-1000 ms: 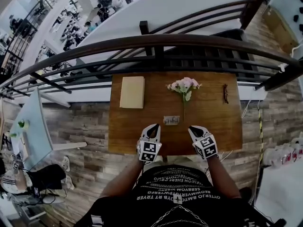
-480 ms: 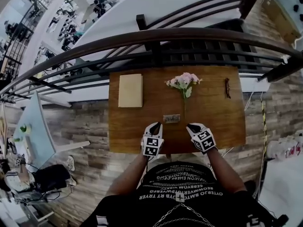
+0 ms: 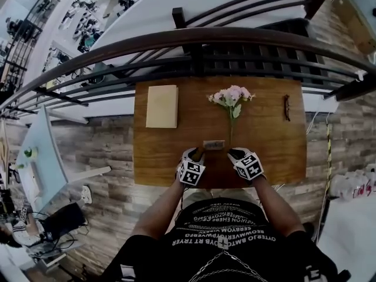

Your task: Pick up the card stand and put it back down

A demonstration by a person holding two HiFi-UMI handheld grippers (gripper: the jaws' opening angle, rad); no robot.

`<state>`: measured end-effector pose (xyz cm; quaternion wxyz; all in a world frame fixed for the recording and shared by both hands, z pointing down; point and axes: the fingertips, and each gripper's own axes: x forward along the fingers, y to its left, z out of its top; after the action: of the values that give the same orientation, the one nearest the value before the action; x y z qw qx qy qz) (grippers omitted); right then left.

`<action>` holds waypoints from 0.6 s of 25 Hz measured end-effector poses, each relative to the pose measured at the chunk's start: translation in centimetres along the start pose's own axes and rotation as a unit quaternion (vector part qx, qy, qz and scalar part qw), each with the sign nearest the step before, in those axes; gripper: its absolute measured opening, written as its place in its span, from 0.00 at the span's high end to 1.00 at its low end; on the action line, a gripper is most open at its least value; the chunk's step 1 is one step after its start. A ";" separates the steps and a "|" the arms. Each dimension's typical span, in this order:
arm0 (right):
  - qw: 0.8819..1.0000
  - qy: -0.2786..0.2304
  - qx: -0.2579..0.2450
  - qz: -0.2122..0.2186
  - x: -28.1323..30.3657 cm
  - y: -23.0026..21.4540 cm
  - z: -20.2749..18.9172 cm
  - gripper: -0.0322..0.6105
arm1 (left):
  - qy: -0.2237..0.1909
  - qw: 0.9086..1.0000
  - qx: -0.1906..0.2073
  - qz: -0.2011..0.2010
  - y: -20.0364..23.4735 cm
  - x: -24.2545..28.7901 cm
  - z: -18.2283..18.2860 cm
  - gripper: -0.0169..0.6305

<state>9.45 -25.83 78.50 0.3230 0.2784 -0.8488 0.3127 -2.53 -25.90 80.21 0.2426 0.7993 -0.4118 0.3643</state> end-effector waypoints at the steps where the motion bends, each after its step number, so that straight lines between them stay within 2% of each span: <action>1: 1.000 0.003 -0.002 0.003 0.4 0.0 -0.1 0.86 | 0.005 1.000 0.008 -0.003 -0.1 0.5 -0.3 0.76; 10: 0.999 0.033 -0.033 0.000 3.9 -0.8 -0.7 0.72 | 0.025 0.996 0.079 -0.028 -0.6 3.4 -1.5 0.69; 15: 0.996 0.044 -0.073 -0.001 4.8 -1.2 -1.0 0.69 | 0.026 0.992 0.118 -0.034 -0.9 4.3 -1.4 0.68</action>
<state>7.58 -27.23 83.03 0.3799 0.2410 -0.8540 0.2613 -0.62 -26.51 84.41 0.1693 0.8262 -0.3318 0.4227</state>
